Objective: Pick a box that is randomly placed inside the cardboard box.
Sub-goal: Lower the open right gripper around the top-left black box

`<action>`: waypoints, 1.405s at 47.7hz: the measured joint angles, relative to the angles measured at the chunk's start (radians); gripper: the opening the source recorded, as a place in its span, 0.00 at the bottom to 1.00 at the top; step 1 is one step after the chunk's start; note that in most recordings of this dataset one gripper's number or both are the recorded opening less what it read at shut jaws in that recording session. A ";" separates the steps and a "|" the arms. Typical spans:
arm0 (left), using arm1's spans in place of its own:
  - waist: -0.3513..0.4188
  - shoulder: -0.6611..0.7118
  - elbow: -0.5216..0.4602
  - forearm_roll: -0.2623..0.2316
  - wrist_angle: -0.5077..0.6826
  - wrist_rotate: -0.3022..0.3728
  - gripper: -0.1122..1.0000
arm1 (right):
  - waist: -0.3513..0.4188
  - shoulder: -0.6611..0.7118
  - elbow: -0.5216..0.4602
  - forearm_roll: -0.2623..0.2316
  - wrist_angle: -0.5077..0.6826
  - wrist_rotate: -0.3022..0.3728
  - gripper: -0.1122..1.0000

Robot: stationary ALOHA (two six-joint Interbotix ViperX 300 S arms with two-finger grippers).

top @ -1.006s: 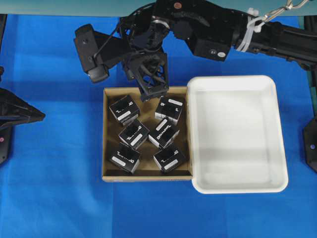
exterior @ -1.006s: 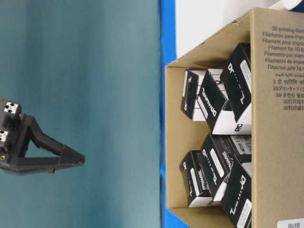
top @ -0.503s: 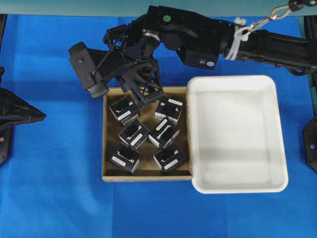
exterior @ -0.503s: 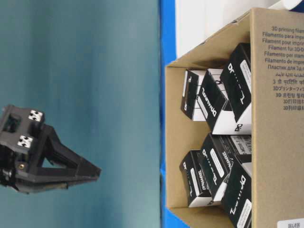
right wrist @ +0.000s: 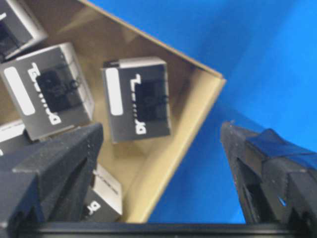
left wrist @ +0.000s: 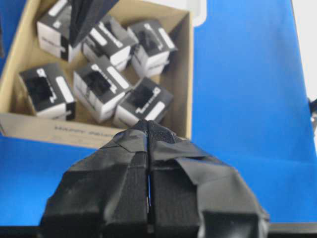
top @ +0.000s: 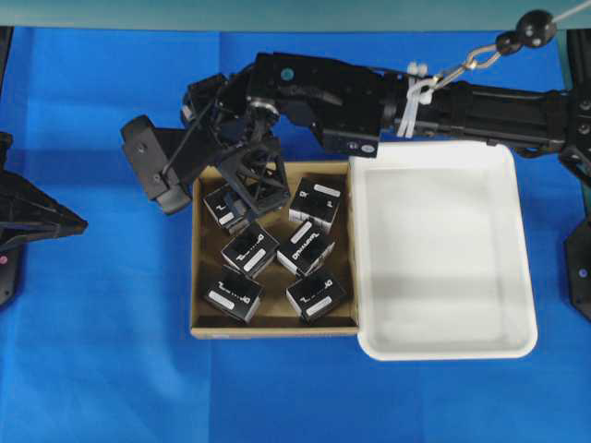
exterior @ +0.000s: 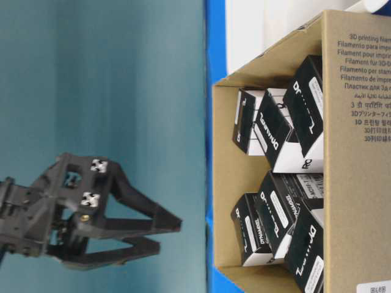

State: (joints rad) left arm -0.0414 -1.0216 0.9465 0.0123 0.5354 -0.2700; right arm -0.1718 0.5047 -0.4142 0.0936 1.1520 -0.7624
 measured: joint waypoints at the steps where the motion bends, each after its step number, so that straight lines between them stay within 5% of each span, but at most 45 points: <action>1: 0.002 0.002 0.000 0.002 0.000 0.000 0.04 | 0.000 0.002 0.003 0.000 -0.002 0.000 0.98; 8: 0.002 0.003 0.000 0.002 0.000 0.000 0.04 | 0.000 0.025 0.026 -0.006 -0.021 0.000 0.98; 20: 0.000 0.005 0.002 0.002 -0.020 -0.005 0.04 | 0.014 0.032 0.037 -0.092 -0.094 0.000 0.98; 39: -0.005 0.005 0.000 0.002 -0.023 -0.006 0.04 | 0.021 0.031 0.141 -0.095 -0.190 0.015 0.98; 67: -0.005 0.005 0.000 0.002 -0.023 -0.006 0.04 | 0.028 0.058 0.149 -0.095 -0.204 0.009 0.98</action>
State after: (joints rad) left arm -0.0460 -1.0170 0.9465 0.0138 0.5123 -0.2761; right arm -0.1442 0.5630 -0.2654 -0.0015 0.9480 -0.7532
